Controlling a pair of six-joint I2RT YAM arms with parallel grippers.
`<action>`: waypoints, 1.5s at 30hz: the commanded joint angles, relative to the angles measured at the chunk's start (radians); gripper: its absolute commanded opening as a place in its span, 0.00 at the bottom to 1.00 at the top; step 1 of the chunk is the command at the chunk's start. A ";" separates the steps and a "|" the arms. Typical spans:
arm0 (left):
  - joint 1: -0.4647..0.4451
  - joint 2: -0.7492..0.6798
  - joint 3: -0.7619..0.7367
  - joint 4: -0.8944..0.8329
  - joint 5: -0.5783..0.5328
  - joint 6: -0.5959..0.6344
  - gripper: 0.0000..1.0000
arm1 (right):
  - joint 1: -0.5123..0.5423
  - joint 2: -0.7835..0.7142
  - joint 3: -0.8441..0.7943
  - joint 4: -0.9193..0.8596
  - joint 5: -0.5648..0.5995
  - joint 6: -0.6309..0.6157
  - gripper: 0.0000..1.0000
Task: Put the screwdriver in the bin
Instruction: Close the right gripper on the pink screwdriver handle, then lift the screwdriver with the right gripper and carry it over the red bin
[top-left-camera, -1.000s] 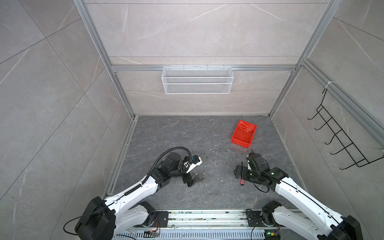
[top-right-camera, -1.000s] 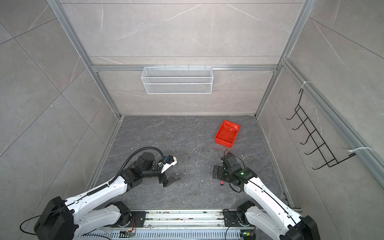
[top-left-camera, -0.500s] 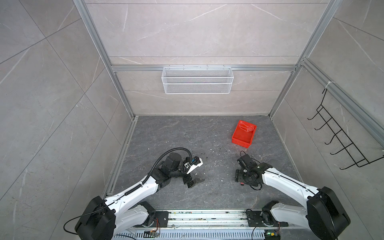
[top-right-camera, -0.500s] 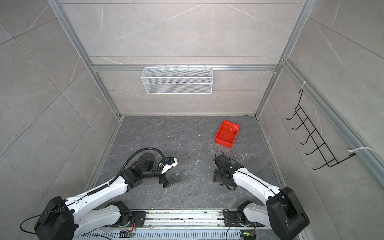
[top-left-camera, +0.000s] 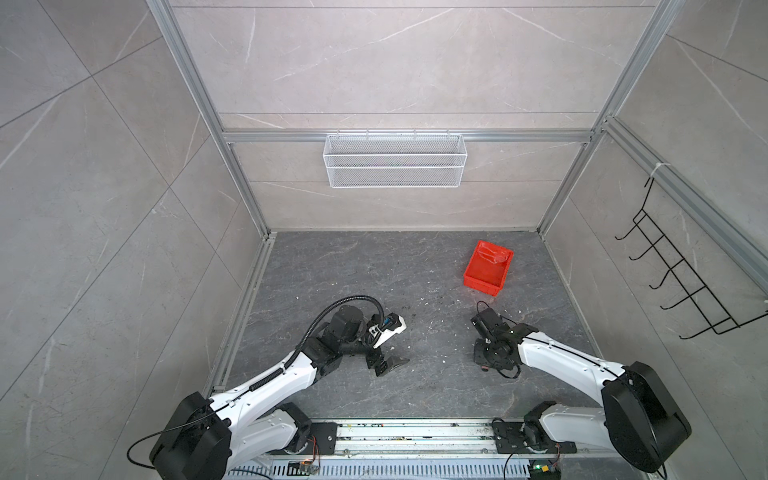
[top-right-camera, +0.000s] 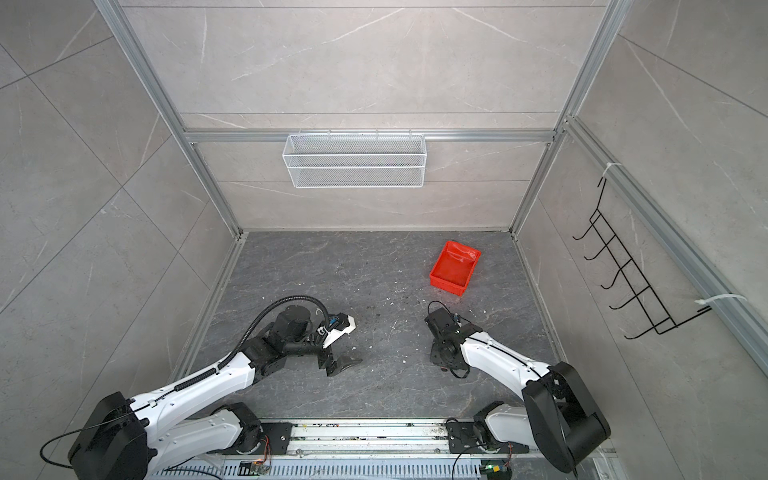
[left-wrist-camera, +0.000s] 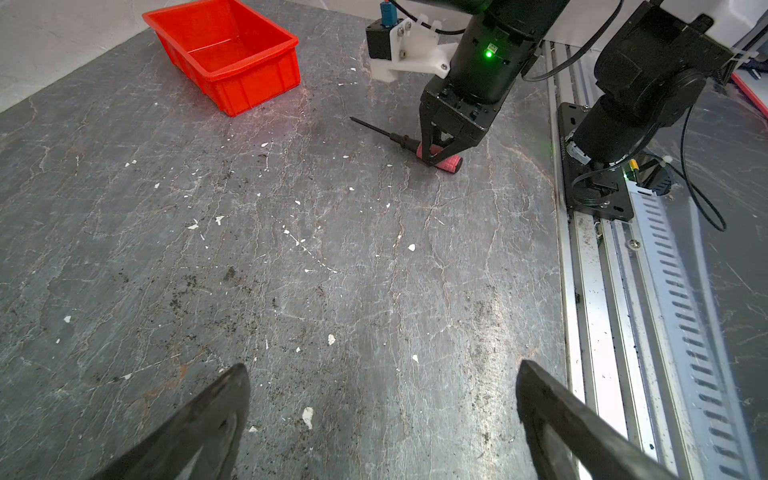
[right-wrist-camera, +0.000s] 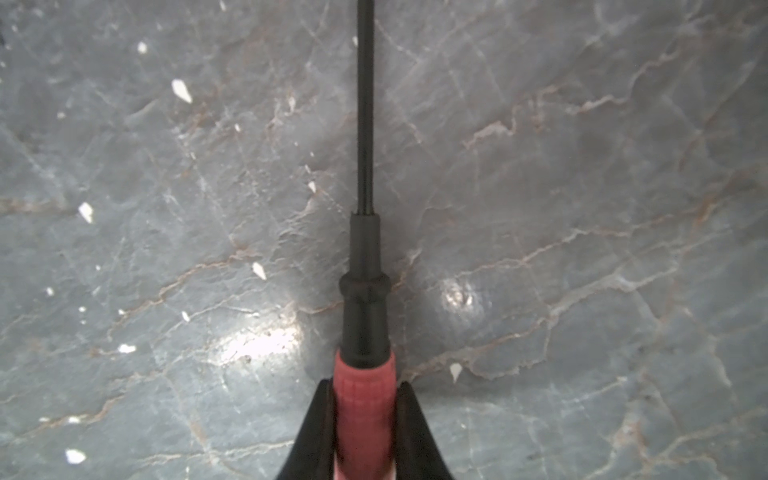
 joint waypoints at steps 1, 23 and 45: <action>-0.006 -0.015 0.005 -0.005 0.021 0.024 1.00 | 0.005 0.007 -0.002 -0.001 0.015 0.006 0.01; -0.006 -0.004 0.025 0.052 -0.069 -0.003 1.00 | 0.005 -0.106 0.155 -0.065 0.065 -0.022 0.00; -0.006 0.167 0.088 0.377 -0.287 -0.142 1.00 | -0.071 0.117 0.481 0.083 0.066 -0.236 0.00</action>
